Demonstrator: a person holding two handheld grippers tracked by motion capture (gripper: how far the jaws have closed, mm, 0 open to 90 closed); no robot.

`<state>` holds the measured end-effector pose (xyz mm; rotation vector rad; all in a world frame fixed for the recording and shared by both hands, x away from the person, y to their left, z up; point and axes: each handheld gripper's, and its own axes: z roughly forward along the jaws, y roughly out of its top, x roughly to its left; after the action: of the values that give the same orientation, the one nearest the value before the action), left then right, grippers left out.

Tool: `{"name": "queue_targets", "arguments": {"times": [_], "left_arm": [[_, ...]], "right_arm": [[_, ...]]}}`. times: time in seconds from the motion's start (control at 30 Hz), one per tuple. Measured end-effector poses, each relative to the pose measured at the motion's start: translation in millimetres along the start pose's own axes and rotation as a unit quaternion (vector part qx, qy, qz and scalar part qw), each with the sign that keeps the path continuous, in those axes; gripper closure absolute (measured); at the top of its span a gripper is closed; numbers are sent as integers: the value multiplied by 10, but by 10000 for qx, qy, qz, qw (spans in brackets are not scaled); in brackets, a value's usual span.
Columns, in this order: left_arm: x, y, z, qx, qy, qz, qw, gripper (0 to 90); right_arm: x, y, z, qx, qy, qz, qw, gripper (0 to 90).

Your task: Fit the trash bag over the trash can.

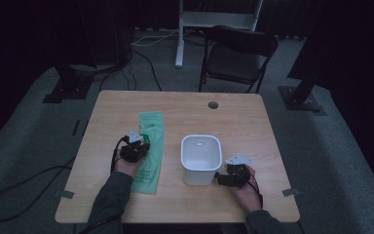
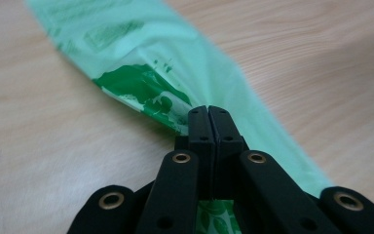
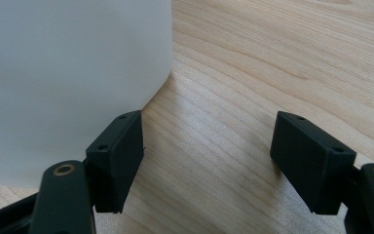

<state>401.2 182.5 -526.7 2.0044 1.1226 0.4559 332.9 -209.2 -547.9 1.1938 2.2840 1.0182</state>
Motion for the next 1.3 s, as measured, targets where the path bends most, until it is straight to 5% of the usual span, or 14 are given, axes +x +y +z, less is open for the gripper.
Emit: {"name": "queue_targets", "arguments": {"times": [0.03, 0.13, 0.2, 0.23, 0.33, 0.43, 0.53, 0.63, 0.97, 1.0, 1.03, 1.13, 1.17, 1.3], "left_arm": [[0, 0, 0, 0, 0, 0, 10000, 900], [59, 123, -165, -163, -547, 171, 9982, 900], [59, 123, -165, -163, -547, 171, 9982, 900], [93, 212, -269, -155, -813, 397, 9958, 900], [88, 257, -317, -107, -913, 548, 9943, 900], [46, 367, -427, -77, -1253, 878, 9882, 900], [30, 434, -484, -82, -1461, 990, 9843, 900], [20, 589, -620, -171, -1802, 1131, 9770, 900], [-2, 905, -968, -474, -2103, 1448, 9657, 900], [-26, 964, -1039, -535, -2209, 1509, 9621, 900], [-26, 964, -1039, -535, -2209, 1509, 9621, 900], [-97, 1086, -1189, -691, -2450, 1687, 9522, 900], [-97, 1086, -1189, -691, -2450, 1687, 9522, 900], [-166, 1218, -1356, -889, -2724, 1848, 9401, 900]], "right_arm": [[0, 0, 0, 0, 0, 0, 10000, 274], [0, 0, 0, 1, 0, -1, 10000, 274], [-1, 0, 0, 2, 0, -5, 10000, 274], [0, 0, 0, 1, 0, -5, 10000, 274], [-1, 0, 0, -1, -1, -5, 10000, 274], [-1, 0, 0, 1, 0, -5, 10000, 274], [-1, 0, 0, -1, 0, -4, 10000, 274], [0, 0, 0, -1, 1, -3, 10000, 274], [-1, -1, 0, -1, 2, -10, 10000, 274], [-1, -1, 0, -2, 1, -7, 10000, 274], [-1, -1, 0, -2, 1, -8, 10000, 274], [0, 0, 0, -1, 3, -3, 10000, 274], [0, 0, 0, -1, 3, -3, 10000, 274], [-1, 0, 0, -2, 0, -5, 10000, 274]]}}
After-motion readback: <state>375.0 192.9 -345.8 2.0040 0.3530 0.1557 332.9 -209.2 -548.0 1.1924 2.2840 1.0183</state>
